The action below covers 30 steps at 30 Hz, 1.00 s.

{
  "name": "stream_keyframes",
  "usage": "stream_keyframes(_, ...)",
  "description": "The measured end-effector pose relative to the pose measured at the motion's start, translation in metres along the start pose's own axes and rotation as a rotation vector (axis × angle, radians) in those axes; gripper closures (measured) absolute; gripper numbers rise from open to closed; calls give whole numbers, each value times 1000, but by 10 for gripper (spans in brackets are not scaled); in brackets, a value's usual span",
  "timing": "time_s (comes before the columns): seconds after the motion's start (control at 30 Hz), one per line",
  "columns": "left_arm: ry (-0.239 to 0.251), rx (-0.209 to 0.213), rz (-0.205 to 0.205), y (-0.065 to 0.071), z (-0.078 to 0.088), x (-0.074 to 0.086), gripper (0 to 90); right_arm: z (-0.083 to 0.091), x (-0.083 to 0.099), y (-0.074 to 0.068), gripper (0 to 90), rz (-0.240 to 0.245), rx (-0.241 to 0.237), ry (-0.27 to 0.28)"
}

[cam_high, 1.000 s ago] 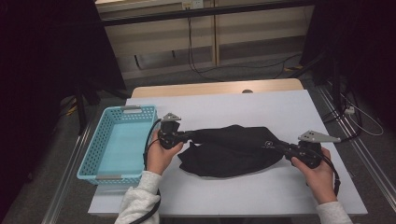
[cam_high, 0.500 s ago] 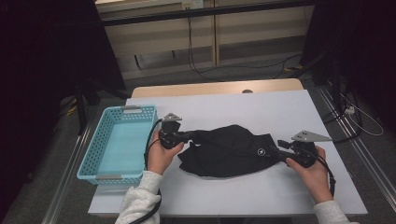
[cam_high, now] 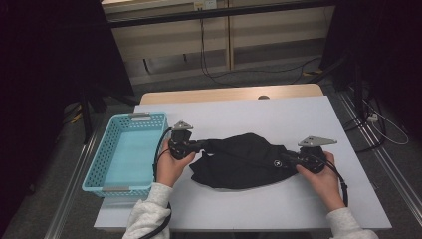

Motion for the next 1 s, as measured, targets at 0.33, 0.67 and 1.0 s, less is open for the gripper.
stream_keyframes(0.33, -1, -17, -7, 1, -8, 2, 647, 39, 12, 22, 864, -41, 75, 54)
stream_keyframes(0.67, 7, 9, -33, 8, -20, 2, 441, 59, 24, 40, 860, -86, 131, 79)
stream_keyframes(1.0, 55, 63, -30, 20, -9, -5, 347, 57, 22, 33, 857, -82, 104, 93)
Point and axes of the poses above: each handheld gripper's, and its own axes: z roughly backward along the jaws, x roughly out of its underside, y roughly to its right, the point moved 6 cm from there along -z, roughly forward along the jaws, and after that the axes turned 4 degrees about -x, right-handed, at the moved point
